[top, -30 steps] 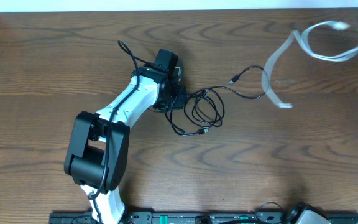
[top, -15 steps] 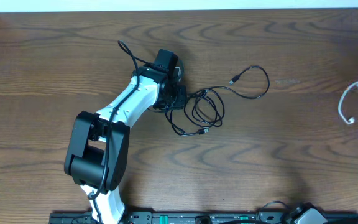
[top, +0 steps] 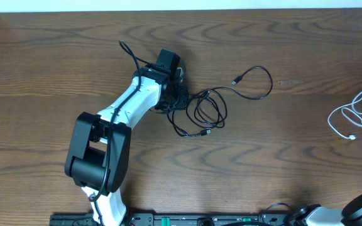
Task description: Untangle cables
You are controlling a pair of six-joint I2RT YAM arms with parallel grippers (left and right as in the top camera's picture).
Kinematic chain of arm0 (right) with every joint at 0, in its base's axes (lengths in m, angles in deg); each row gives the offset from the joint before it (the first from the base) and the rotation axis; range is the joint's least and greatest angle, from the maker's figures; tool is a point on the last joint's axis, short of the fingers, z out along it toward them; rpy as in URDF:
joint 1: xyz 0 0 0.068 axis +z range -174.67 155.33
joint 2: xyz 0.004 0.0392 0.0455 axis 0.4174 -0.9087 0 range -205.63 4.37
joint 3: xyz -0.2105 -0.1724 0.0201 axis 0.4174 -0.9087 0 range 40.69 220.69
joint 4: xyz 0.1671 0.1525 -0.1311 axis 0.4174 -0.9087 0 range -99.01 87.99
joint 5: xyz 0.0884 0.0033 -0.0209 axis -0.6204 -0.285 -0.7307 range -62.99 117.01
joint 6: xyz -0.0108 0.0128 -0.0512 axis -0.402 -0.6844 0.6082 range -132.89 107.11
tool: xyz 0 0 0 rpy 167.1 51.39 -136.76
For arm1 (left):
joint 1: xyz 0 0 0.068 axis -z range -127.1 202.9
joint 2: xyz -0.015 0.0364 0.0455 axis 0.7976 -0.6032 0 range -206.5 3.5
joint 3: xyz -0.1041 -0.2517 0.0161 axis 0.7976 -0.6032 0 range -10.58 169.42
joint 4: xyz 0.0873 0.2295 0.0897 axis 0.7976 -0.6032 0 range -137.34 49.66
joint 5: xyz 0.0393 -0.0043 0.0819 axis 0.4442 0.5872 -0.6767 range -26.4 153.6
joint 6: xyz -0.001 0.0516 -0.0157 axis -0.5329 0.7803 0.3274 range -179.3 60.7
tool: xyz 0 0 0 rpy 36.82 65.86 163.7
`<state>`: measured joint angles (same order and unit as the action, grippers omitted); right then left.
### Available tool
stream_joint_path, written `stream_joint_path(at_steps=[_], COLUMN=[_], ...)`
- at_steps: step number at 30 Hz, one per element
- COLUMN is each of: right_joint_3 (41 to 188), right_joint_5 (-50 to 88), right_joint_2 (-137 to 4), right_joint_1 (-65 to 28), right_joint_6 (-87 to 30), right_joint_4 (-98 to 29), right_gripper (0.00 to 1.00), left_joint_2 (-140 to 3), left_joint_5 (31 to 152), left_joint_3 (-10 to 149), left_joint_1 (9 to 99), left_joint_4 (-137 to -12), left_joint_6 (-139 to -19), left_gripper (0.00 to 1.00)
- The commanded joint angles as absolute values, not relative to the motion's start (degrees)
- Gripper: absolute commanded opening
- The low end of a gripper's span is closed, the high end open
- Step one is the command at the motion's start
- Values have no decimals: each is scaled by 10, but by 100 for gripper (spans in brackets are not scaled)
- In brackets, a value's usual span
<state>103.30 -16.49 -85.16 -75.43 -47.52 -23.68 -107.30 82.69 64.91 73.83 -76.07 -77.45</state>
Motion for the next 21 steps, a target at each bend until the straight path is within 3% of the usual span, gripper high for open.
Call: stream_joint_path(at_steps=[1, 9, 15, 17, 21], right_joint_3=[1036, 1036, 1036, 1036, 1038], right_joint_5=[-153, -148, -88, -40, -3], right_joint_2=[-884, -961, -983, -983, -980], right_joint_1=[-752, -743, -742, -741, -735], right_joint_6=[-448, -393, -370, -370, -370], right_joint_4=[-259, -309, -356, -378, -397], right_gripper=[1, 6, 55, 77, 92], left_joint_2=[-1082, -1082, -1082, -1082, -1082], left_joint_5=[819, 819, 819, 819, 819], left_joint_3=[646, 646, 646, 646, 646], left_joint_1=[737, 737, 737, 737, 737], left_joint_4=[-762, -762, -762, -762, -762], left_joint_6=[-770, -770, -772, -772, -772], left_gripper=[26, 27, 29, 29, 31])
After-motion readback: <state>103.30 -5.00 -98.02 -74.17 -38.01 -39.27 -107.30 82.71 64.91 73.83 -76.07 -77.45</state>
